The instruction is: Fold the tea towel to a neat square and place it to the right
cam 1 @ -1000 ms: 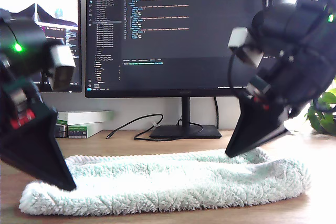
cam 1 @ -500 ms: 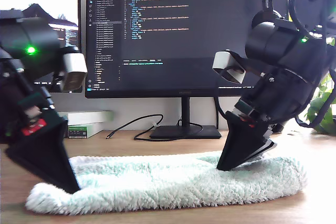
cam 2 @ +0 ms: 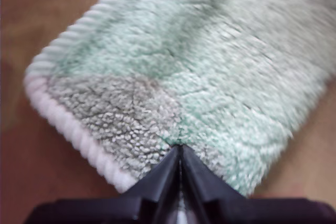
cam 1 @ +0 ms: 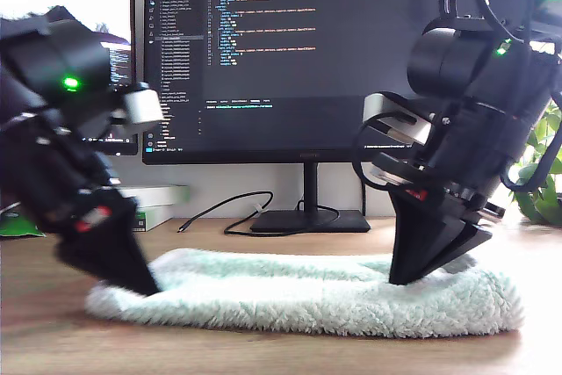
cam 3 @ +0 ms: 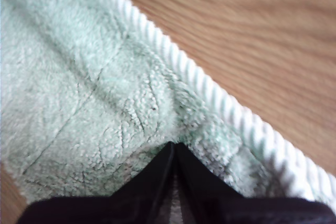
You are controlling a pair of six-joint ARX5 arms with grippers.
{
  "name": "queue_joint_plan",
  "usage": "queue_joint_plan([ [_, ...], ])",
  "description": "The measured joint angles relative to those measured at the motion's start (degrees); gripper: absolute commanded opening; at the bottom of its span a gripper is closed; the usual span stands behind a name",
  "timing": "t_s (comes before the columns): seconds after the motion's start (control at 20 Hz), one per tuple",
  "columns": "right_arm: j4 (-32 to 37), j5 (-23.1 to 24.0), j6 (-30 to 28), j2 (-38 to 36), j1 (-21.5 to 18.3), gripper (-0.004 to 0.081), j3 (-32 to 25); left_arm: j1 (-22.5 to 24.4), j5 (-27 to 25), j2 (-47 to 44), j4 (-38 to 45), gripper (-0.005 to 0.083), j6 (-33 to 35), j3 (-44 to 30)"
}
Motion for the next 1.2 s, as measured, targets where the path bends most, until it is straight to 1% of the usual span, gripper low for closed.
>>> queue_joint_plan([
  [0.05,-0.44,0.96,1.75,-0.09,0.94,-0.0013,0.26,-0.48,-1.38,1.27,0.7,-0.0021,0.13,1.36],
  [0.2,-2.29,2.16,7.02,-0.5,3.52,-0.0013,0.46,-1.31,-4.0,3.85,4.44,-0.0021,4.28,3.32],
  [0.25,-2.6,2.97,8.92,-0.63,4.39,-0.0013,0.46,-1.31,-4.24,4.5,5.03,-0.0021,4.28,3.76],
  [0.3,-2.82,3.82,10.27,-0.79,5.11,-0.0012,0.46,-1.31,-4.37,5.07,5.03,-0.0021,6.95,4.55],
  [0.35,-3.02,4.59,12.0,-0.87,5.75,-0.0011,0.46,-1.31,-4.44,5.99,5.09,-0.0021,7.52,5.6],
  [0.5,-3.15,4.9,18.99,-0.92,6.54,0.0003,0.46,-1.29,-4.76,9.88,5.66,-0.0021,12.55,10.12],
  [0.55,-3.23,4.9,19.61,-0.92,6.73,0.0004,0.46,-1.29,-4.79,11.41,5.79,-0.0021,13.27,11.96],
  [0.65,-3.54,4.92,24.94,-0.94,7.76,0.0015,0.5,-1.29,-4.81,14.16,5.79,-0.0021,14.14,15.43],
  [0.7,-3.63,4.9,25.05,-0.94,8.66,0.0024,0.5,-1.27,-4.76,15.28,5.84,-0.0021,14.43,16.85],
  [0.75,-3.58,4.92,28.22,-0.94,9.68,0.0024,0.5,-1.25,-4.39,16.22,6.1,-0.0021,14.58,17.99],
  [0.85,-3.5,4.02,33.48,-0.9,11.8,0.0024,0.46,-1.16,-3.17,17.57,7.56,-0.0021,14.8,19.06],
  [0.9,-3.26,3.43,35.04,-0.83,12.83,0.0024,0.37,-1.09,-2.43,18.12,8.13,-0.0021,14.8,19.5],
  [0.95,-2.62,3.1,38.51,-0.81,13.81,0.0024,0.15,-1.14,-1.42,18.75,8.61,-0.0021,14.8,19.93],
  [1.05,-0.61,2.75,43.1,-0.72,15.34,0.0024,-0.28,-1.44,-1.09,19.76,10.19,-0.0021,14.8,20.48],
  [1.2,2.56,1.49,47.34,-0.13,17.0,0.0024,-0.68,-2.64,-1.42,20.13,11.45,-0.0021,14.97,20.52],
])
